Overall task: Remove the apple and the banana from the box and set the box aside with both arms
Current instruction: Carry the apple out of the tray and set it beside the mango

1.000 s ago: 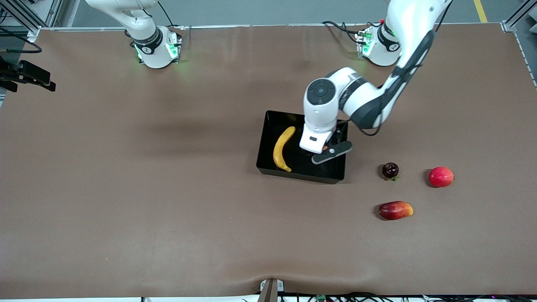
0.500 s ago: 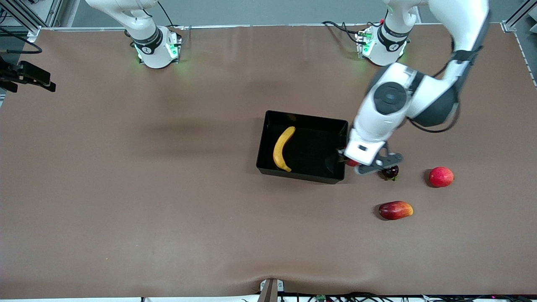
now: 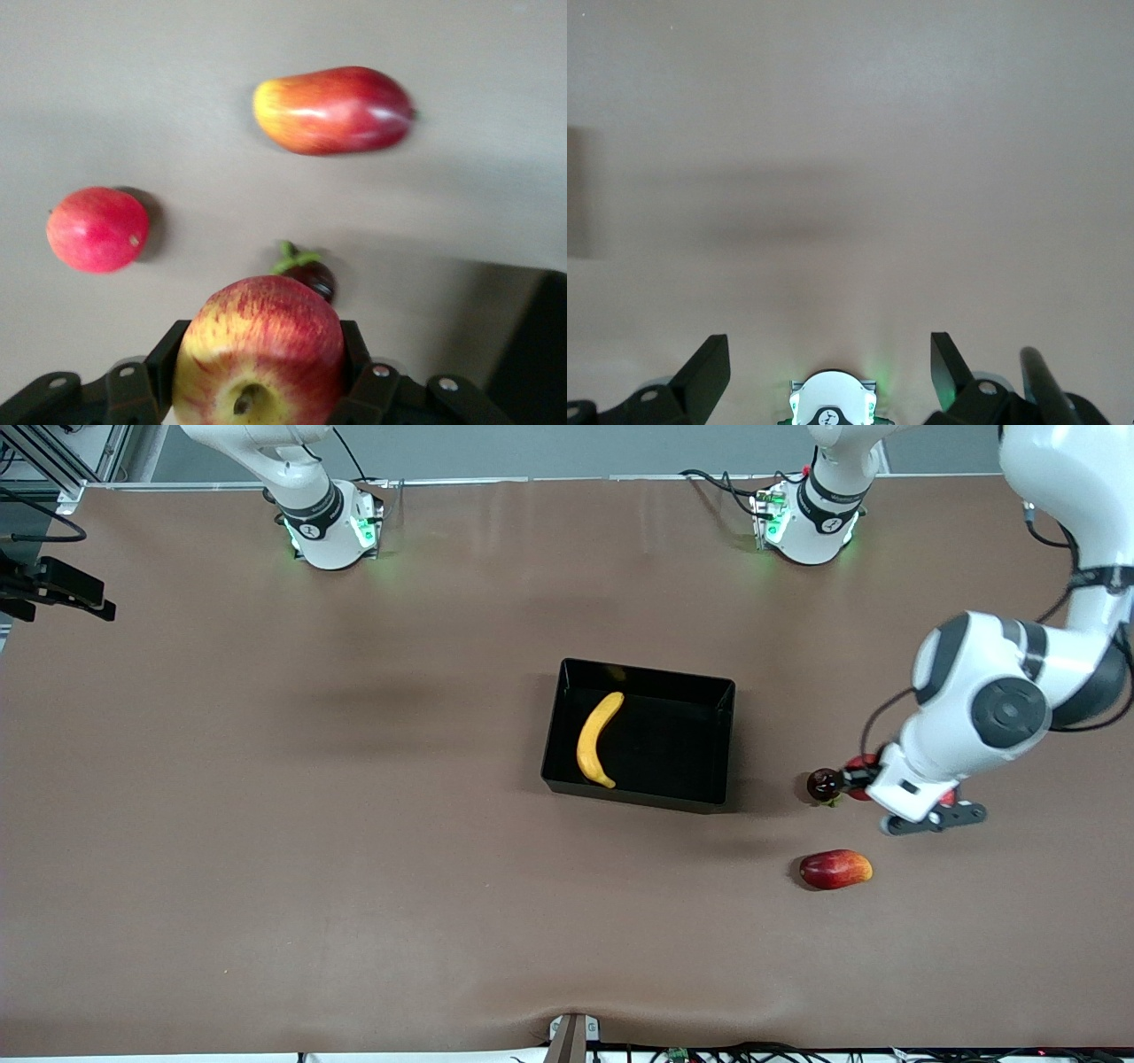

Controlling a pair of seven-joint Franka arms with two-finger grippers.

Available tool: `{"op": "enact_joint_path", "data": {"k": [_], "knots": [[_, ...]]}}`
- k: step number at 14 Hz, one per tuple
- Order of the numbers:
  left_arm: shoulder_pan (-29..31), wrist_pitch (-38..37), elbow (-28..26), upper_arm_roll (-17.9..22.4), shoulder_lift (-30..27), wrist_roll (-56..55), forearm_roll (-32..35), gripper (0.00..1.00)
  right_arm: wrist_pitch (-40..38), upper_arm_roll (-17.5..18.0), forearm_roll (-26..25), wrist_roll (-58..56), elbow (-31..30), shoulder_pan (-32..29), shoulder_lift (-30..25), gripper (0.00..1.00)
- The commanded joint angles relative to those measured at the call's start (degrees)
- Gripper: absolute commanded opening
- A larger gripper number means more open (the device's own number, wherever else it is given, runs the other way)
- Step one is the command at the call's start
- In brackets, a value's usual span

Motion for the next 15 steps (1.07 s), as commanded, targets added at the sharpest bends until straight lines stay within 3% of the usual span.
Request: {"op": "enact_joint_path", "data": {"k": [1,4,7,15], "knots": [[0.2,2.5,3.0,-0.8,5.2,0.2,5.6,0.0,-0.5,-0.1,-0.3,0.0,1.0,0.3,0.3,1.0],[3.7,4.9,5.7,-0.9,10.0,6.1,11.4,0.0,-0.6,-0.1,-0.3,0.0,1.0,0.3,0.3,1.0],[5.3,7.9,8.0,-0.7,13.7,11.5,11.7,0.0,-0.6,-0.1,-0.2,0.0,1.0,0.3,0.3,1.0],[4.9,16.7,10.2,5.1,19.0,18.8,12.2,0.0,-0.5,0.0,-0.1,-0.1,1.0,-0.7,0.5,1.0]]}}
